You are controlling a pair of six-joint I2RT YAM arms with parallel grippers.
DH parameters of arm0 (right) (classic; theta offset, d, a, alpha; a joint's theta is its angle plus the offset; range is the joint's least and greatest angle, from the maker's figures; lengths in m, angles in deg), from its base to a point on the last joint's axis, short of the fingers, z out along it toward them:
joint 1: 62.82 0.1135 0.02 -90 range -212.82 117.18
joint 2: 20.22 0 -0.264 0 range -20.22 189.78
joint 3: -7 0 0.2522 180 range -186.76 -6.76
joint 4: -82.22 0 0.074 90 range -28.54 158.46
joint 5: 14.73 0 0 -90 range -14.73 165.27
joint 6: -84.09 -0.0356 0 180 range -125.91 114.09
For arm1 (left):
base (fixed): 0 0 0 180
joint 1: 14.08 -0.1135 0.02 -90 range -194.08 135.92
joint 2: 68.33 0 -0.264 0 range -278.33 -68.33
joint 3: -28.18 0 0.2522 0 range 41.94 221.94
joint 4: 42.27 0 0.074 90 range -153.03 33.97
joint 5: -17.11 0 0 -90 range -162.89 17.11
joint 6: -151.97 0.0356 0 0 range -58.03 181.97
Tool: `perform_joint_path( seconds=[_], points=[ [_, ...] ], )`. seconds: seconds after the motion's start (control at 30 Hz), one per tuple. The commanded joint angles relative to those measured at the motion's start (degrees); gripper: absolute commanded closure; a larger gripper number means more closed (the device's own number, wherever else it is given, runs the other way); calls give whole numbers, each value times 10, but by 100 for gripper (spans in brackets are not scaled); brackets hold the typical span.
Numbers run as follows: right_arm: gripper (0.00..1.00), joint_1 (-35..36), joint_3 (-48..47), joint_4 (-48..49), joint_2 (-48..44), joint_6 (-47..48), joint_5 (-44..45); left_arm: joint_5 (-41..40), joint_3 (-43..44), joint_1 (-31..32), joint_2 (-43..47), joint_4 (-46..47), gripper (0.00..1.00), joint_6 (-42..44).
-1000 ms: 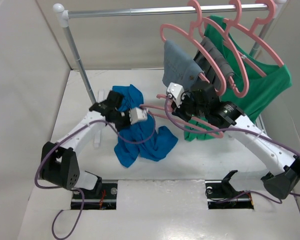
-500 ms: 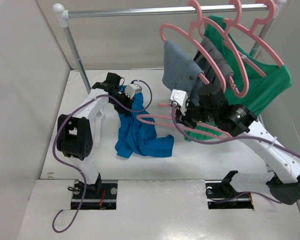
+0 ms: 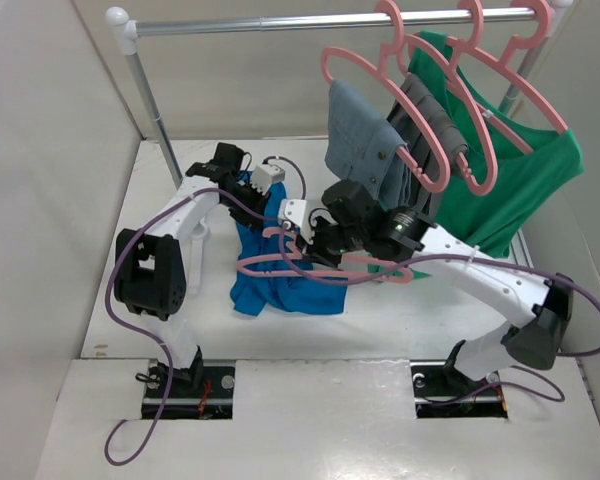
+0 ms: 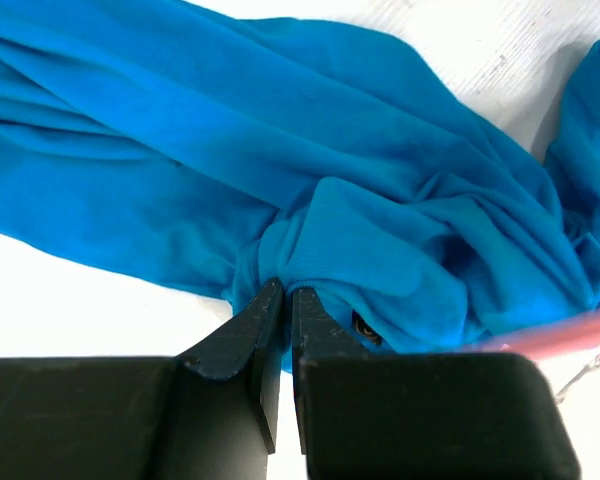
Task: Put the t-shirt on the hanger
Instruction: Place tshirt on hanger
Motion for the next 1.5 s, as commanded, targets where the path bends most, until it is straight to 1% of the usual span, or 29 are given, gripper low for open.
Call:
perform_joint_path(
  seconds=[0.0,0.1,0.13,0.23,0.3,0.4,0.47,0.53,0.67,0.77,0.8,0.87,0.93,0.97,1.0,1.07,1.1,1.13,1.17,1.2,1.27,1.3,1.33,1.37,1.4,1.43,1.47],
  points=[
    [100,4,-39,26,21,-36,95,-17,22,4,31,-10,100,15],
    [100,4,-26,-19,27,-54,164,-54,27,4,36,-15,100,30],
    [100,-6,-18,-27,27,-62,179,-63,27,4,36,-15,100,40],
    [100,-31,16,-55,-6,-100,231,-87,21,4,43,-15,100,57],
    [100,-67,40,-61,-43,-124,244,-104,14,17,48,-20,100,67],
    [100,-105,60,-61,-85,-129,265,-112,3,44,53,-27,100,88],
    [100,-118,66,-61,-92,-129,278,-112,-6,63,59,-33,100,93],
    [100,-131,66,-66,-98,-129,278,-112,-21,69,65,-33,100,93],
    [100,-131,66,-66,-98,-109,278,-100,-21,76,65,-33,100,81],
    [100,-131,55,-66,-98,-84,254,-63,3,76,65,-49,100,81],
    [100,-131,55,-61,-98,-77,243,-34,11,76,65,-58,100,81],
    [100,-119,49,-54,-98,-64,237,-5,23,76,71,-85,97,102],
    [100,-113,42,-54,-103,-46,228,15,29,76,77,-105,97,120],
    [100,-106,34,-54,-103,-46,228,6,29,81,77,-110,97,134],
    [100,-106,27,-60,-109,-39,228,-10,5,81,85,-110,97,142],
    [100,-106,26,-60,-109,-39,234,-72,-28,81,100,-98,93,170],
    [100,-106,21,-67,-115,-39,234,-99,-73,81,114,-86,91,195],
    [100,-106,21,-67,-115,-39,239,-128,-97,81,123,-70,89,205],
    [100,-106,21,-67,-115,-39,239,-186,-122,81,136,-52,89,215],
    [100,-106,16,-67,-115,-39,239,-215,-168,81,150,-2,88,225],
    [100,-106,10,-72,-115,-49,239,-280,-204,73,194,49,88,260],
    [100,-111,10,-72,-115,-49,234,-296,-215,73,206,98,88,269],
    [100,-112,5,-65,-115,-49,226,-321,-228,68,225,121,79,275],
    [100,-112,5,-65,-115,-49,226,-321,-228,68,232,141,79,275],
    [100,-112,5,-60,-115,-49,219,-321,-228,68,239,155,64,275],
    [100,-112,5,-60,-115,-49,219,-305,-218,68,247,162,60,275],
    [100,-112,5,-55,-115,-49,214,-279,-204,68,269,168,54,275]
  ],
)
